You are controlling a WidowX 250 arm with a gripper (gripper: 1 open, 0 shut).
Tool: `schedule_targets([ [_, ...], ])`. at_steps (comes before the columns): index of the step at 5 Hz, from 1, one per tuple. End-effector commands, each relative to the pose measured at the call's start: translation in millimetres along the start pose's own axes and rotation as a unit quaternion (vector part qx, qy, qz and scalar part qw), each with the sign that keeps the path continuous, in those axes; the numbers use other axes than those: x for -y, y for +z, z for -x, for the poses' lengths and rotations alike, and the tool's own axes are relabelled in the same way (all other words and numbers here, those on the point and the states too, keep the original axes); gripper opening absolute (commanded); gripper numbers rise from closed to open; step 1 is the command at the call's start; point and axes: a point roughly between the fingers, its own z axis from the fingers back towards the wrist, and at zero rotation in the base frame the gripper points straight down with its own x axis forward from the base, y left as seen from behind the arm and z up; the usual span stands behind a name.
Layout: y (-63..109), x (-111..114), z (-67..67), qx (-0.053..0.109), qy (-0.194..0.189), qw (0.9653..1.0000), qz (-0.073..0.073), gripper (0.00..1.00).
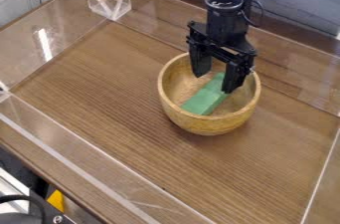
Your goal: Remove the green block from inside the brown bowl and put it on the table
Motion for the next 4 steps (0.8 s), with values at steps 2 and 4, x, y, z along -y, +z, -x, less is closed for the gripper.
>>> schedule_targets([
  [2,10.2,1.2,-5.9,0.019,-0.006,0.9998,-0.002,1.00],
  [4,4.5,-0.1,-5.0,0.017,-0.003,0.9998,-0.002,1.00],
])
